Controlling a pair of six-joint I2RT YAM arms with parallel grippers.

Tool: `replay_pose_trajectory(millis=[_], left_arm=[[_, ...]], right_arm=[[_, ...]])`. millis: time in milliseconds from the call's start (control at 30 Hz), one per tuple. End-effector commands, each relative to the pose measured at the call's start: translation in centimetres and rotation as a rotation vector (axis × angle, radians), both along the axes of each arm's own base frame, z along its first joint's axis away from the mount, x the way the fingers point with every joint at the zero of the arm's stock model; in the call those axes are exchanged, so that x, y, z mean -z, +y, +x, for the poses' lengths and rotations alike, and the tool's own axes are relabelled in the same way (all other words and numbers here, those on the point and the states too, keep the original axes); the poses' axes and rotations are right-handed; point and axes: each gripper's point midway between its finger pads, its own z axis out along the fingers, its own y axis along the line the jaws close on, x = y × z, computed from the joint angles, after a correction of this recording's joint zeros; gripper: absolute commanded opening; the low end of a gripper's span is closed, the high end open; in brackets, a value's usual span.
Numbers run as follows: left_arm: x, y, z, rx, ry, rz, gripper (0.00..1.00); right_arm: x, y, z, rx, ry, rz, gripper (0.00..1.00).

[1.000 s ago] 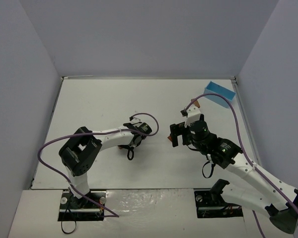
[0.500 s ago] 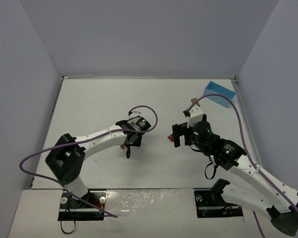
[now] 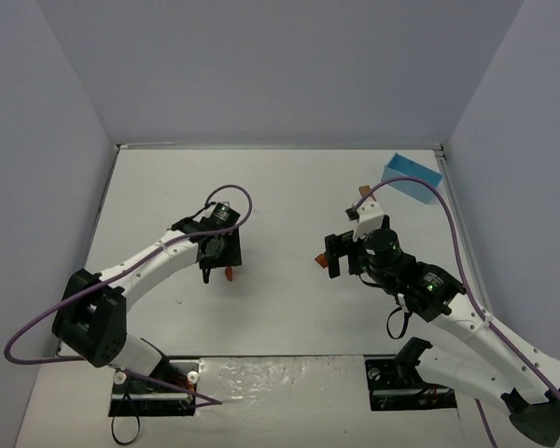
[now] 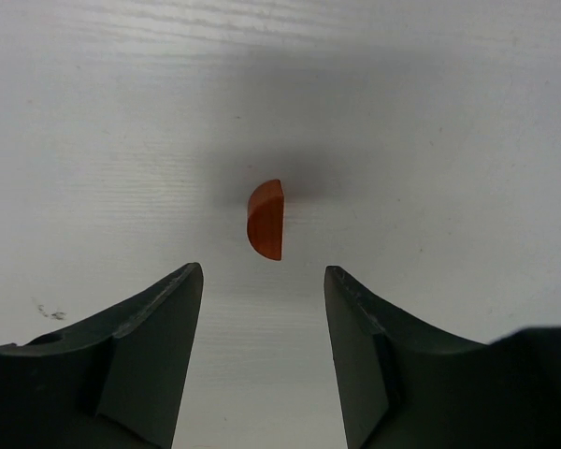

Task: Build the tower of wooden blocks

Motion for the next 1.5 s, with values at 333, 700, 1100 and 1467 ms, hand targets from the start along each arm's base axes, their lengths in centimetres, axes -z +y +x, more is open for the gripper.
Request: replay_pose_trajectory(millis=[333, 700, 1100, 1467], left_arm=[[2.6, -1.7, 0.7, -0.014, 0.065, -0.124, 0.41], [2.9, -0.5, 1.2, -0.028, 0.053, -0.068, 0.42], [3.7, -0.5, 1.9, -0.021, 0.063, -0.04, 0.22], [1.3, 2.3, 2.7, -0.002, -0.007, 0.128, 0.0]], right_arm=[[-1.7, 0.4, 0.2, 0.011, -0.018, 0.065, 1.0], [-1.4, 0.4, 0.3, 0.009, -0.008, 0.048, 1.0], [-0.7, 0.5, 0.4, 0.011, 0.005, 0.031, 1.0], [-0.5, 0.3, 0.5, 0.018, 0.005, 0.018, 1.0]])
